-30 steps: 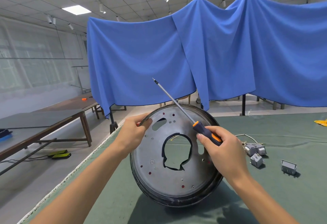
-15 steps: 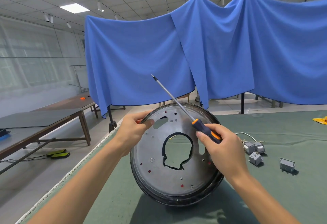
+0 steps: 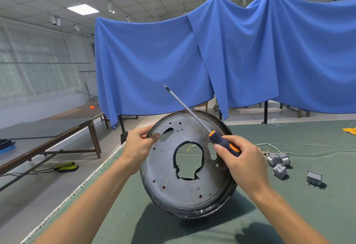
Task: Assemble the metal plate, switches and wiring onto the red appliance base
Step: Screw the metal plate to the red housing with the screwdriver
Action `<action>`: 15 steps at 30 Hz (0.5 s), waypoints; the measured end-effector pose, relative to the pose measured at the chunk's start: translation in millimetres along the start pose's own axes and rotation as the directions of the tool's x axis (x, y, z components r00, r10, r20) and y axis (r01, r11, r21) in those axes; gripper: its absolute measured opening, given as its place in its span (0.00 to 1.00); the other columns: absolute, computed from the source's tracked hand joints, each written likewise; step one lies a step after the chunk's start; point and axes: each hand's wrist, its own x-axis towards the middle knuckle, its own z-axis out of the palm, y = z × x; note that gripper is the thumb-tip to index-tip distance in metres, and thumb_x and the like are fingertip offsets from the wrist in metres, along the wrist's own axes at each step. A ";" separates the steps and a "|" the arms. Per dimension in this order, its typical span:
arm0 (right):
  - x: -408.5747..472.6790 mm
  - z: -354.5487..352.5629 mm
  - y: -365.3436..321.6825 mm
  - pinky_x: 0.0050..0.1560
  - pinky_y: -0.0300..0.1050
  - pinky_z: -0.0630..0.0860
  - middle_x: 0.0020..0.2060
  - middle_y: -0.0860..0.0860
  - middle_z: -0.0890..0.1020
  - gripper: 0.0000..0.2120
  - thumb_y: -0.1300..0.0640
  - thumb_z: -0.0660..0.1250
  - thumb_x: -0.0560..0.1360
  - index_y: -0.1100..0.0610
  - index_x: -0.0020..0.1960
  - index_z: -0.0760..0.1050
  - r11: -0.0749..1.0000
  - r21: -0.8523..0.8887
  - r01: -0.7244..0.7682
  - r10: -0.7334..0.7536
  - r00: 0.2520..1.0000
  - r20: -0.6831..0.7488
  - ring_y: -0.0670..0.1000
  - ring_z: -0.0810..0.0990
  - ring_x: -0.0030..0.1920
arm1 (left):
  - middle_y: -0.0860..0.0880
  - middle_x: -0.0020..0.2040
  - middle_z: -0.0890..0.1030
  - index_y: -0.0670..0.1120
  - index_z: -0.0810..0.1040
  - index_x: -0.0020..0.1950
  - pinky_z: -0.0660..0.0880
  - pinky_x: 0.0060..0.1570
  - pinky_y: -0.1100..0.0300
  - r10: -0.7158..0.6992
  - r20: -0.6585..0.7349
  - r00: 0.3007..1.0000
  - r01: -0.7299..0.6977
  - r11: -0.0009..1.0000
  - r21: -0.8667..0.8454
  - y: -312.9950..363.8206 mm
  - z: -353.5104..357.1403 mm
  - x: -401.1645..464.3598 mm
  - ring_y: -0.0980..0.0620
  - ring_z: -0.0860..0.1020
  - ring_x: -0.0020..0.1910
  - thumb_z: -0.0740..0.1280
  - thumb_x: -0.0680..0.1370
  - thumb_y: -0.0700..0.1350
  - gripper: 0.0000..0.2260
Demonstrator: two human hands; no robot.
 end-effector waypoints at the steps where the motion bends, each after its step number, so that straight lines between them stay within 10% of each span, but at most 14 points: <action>1: -0.4 0.3 -1.4 0.37 0.48 0.76 0.35 0.39 0.81 0.06 0.51 0.72 0.71 0.41 0.41 0.77 1.000 0.003 0.000 0.000 1.000 0.004 0.42 0.79 0.34 | 0.55 0.37 0.85 0.54 0.83 0.44 0.76 0.31 0.67 -0.001 -0.003 1.000 0.001 1.000 0.013 -0.1 -1.4 -1.1 0.59 0.82 0.33 0.66 0.77 0.33 0.15; 5: 5.1 -1.9 -7.2 0.42 0.49 0.76 0.39 0.44 0.81 0.02 0.49 0.71 0.72 0.44 0.44 0.78 1.000 0.031 0.003 -0.002 1.000 -0.018 0.45 0.79 0.42 | 0.53 0.41 0.86 0.52 0.83 0.49 0.77 0.34 0.66 -0.022 0.066 0.998 0.019 0.999 0.051 3.9 -3.3 -3.0 0.56 0.83 0.37 0.65 0.78 0.36 0.12; 11: 25.5 -0.3 -29.2 0.45 0.24 0.63 0.42 0.40 0.76 0.02 0.50 0.69 0.74 0.46 0.45 0.77 0.991 -0.069 0.116 -0.122 0.989 -0.088 0.42 0.67 0.49 | 0.49 0.37 0.84 0.45 0.84 0.48 0.75 0.29 0.66 -0.140 0.228 0.964 0.109 0.984 0.143 17.4 -8.0 1.4 0.55 0.81 0.32 0.66 0.77 0.37 0.07; 15: 39.5 6.1 -42.5 0.45 0.33 0.63 0.44 0.44 0.77 0.04 0.50 0.69 0.75 0.49 0.46 0.77 0.984 -0.087 0.157 -0.162 0.985 -0.062 0.46 0.69 0.52 | 0.49 0.35 0.82 0.43 0.82 0.41 0.72 0.26 0.70 -0.168 0.277 0.946 0.112 0.972 0.209 24.2 -7.9 1.8 0.57 0.78 0.29 0.67 0.76 0.37 0.06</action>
